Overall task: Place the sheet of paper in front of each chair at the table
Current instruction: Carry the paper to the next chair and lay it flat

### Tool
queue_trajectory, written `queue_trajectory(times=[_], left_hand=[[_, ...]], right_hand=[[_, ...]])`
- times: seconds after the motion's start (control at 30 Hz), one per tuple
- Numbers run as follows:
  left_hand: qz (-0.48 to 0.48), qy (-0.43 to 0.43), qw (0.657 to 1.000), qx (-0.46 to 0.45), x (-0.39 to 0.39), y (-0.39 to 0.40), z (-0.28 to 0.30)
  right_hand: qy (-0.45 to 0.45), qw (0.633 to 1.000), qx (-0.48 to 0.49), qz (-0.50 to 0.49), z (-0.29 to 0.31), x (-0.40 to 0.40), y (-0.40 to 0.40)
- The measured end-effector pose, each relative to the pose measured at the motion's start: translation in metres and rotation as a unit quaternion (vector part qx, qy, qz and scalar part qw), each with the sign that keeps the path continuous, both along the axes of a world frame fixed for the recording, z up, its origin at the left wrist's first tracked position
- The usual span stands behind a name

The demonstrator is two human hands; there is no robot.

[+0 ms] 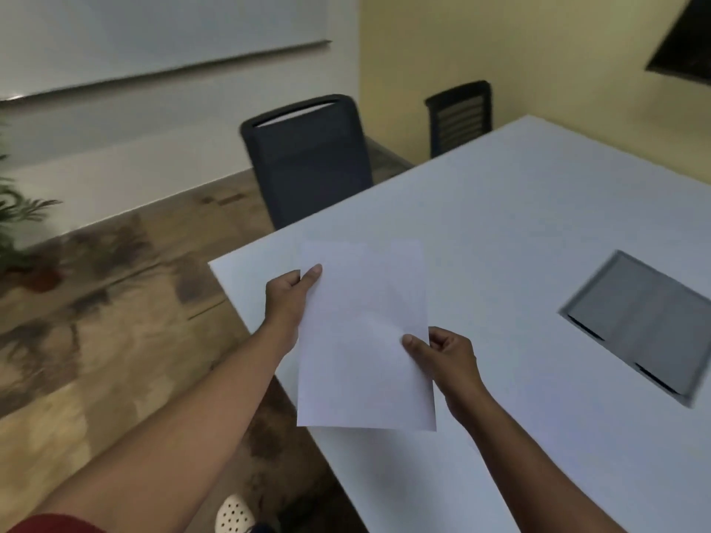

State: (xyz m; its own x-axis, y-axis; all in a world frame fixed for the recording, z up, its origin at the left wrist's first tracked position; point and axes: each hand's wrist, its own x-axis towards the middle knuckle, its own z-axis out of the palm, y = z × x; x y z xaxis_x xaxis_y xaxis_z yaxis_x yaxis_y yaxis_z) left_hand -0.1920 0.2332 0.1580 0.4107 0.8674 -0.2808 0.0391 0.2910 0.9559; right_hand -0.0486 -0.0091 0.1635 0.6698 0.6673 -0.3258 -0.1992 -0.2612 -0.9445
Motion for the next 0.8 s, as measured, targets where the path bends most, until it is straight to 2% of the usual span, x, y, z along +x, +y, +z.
queue_trajectory(times=[0.2, 0.5, 0.63, 0.8], left_hand=[[0.126, -0.051, 0.991, -0.017, -0.120, 0.111, 0.006], [0.216, -0.052, 0.975, 0.003, -0.286, 0.276, 0.027], [0.223, -0.044, 0.974, 0.022, -0.320, 0.336, 0.043], [0.198, -0.062, 0.978, 0.019, -0.329, 0.410, 0.051]], right_hand=[[-0.018, 0.997, -0.005, 0.076, 0.011, -0.081, 0.146], [-0.037, 0.989, 0.006, 0.141, 0.034, -0.216, 0.350], [-0.026, 0.988, 0.024, 0.153, 0.046, -0.250, 0.411], [-0.006, 0.989, 0.047, 0.142, 0.051, -0.257, 0.486]])
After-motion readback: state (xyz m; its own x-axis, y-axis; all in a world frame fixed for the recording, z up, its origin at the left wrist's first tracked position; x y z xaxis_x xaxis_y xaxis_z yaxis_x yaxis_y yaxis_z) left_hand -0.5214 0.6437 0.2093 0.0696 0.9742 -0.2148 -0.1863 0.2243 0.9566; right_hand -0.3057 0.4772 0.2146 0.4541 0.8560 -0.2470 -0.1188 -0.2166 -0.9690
